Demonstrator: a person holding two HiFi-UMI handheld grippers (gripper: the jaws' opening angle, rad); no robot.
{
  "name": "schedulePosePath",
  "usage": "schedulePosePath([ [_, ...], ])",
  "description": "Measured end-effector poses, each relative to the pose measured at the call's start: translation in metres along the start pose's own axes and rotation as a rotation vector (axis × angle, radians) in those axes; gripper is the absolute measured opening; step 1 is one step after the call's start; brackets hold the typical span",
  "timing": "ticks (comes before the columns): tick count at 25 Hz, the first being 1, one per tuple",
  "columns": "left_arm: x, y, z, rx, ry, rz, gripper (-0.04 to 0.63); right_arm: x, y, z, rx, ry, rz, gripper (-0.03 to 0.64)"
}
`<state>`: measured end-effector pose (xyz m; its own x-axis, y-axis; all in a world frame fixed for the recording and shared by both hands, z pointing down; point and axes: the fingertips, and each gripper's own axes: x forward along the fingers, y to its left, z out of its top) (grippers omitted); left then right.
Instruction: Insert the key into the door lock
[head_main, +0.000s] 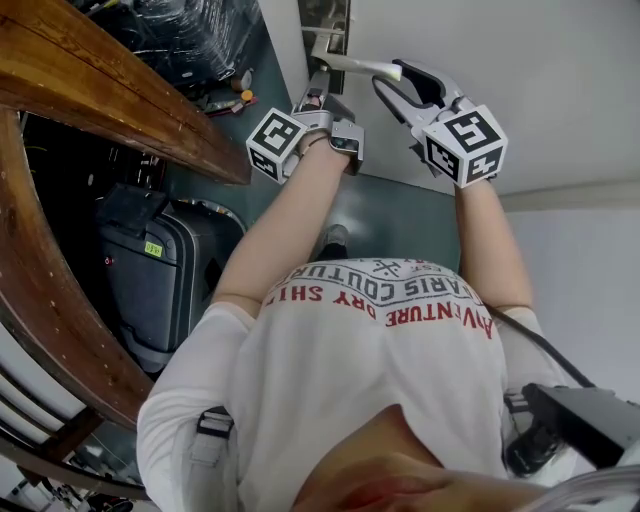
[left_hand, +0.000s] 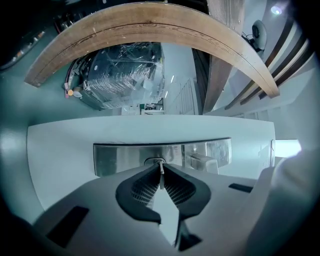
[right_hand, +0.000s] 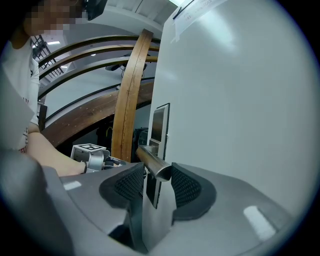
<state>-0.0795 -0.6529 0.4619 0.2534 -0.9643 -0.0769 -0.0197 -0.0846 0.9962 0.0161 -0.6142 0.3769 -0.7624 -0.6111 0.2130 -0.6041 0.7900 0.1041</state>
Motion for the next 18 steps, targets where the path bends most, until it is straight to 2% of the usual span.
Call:
schedulePosePath([
  [6, 0.006, -0.001, 0.001, 0.0, -0.015, -0.012, 0.023, 0.001, -0.001, 0.001, -0.013, 0.004, 0.016, 0.162],
  [11, 0.005, -0.001, 0.0, 0.02, -0.003, -0.012, 0.023, 0.002, 0.0, 0.001, -0.008, -0.002, -0.01, 0.163],
  [12, 0.005, -0.002, 0.0, 0.04, 0.013, -0.016, 0.023, 0.001, 0.0, 0.001, -0.005, -0.003, -0.015, 0.163],
  [15, -0.001, -0.007, -0.005, 0.139, 0.082, -0.031, 0.099, -0.003, -0.002, 0.002, 0.001, 0.001, -0.037, 0.164],
  [18, -0.019, -0.014, -0.01, 0.295, 0.142, -0.042, 0.106, -0.015, -0.003, 0.004, 0.003, 0.006, -0.06, 0.164],
])
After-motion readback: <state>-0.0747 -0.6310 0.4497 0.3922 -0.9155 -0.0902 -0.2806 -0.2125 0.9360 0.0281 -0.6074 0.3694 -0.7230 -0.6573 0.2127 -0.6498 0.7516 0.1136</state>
